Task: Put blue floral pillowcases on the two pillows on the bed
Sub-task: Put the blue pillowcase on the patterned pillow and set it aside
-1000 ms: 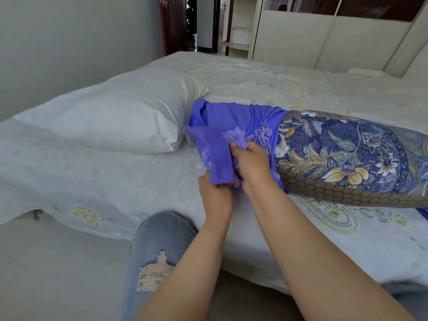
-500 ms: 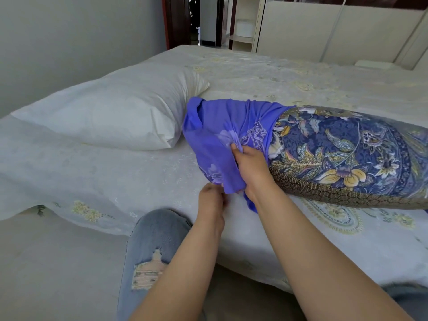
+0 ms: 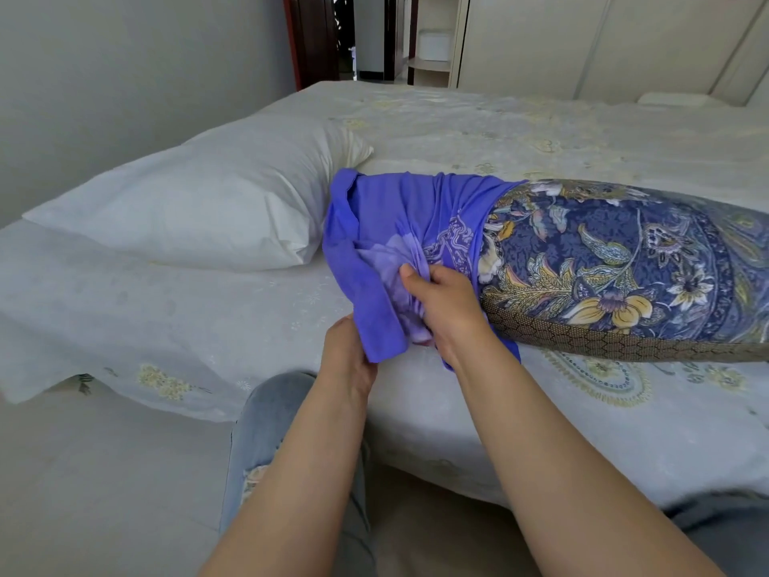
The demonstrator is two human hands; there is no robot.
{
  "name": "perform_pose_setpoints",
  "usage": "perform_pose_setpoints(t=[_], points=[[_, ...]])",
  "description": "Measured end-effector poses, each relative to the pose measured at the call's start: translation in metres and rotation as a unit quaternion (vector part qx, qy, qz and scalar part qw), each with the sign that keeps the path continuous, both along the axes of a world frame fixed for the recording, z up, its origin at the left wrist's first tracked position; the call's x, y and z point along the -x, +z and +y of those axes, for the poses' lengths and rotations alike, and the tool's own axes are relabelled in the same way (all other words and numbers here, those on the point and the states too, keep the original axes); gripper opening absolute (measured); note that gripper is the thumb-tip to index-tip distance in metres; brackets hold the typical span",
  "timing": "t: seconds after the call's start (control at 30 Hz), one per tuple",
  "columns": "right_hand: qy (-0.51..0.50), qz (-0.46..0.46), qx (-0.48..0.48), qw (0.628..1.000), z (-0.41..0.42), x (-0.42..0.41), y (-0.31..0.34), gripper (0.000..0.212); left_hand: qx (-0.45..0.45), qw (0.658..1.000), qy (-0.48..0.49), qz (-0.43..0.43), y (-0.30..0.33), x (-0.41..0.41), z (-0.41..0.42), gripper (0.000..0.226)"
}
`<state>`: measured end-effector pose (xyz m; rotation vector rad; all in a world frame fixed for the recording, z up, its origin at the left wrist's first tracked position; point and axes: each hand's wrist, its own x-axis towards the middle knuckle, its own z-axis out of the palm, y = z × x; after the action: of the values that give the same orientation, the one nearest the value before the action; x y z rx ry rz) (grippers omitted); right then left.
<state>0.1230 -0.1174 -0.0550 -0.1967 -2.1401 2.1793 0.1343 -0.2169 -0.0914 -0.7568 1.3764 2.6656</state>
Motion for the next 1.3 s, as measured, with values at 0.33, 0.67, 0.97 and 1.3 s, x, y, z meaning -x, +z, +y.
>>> perform_pose_setpoints(t=[0.33,0.67,0.97,1.3], points=[[-0.122,0.127,-0.321,0.931,-0.010,-0.020,0.000,0.016,0.072,0.996,-0.007,0.061,-0.012,-0.007,0.001,0.022],[-0.035,-0.038,0.200,0.978,-0.008,0.005,0.004,0.021,0.121,0.990,-0.061,-0.023,0.001,0.032,-0.011,0.029],[-0.035,0.067,-0.115,0.990,-0.002,0.007,-0.006,0.045,0.028,0.996,-0.071,0.047,0.002,0.020,-0.032,0.036],[-0.149,0.096,-0.135,0.975,0.013,-0.013,-0.032,0.019,0.148,0.983,-0.007,0.105,0.002,0.010,-0.015,0.020]])
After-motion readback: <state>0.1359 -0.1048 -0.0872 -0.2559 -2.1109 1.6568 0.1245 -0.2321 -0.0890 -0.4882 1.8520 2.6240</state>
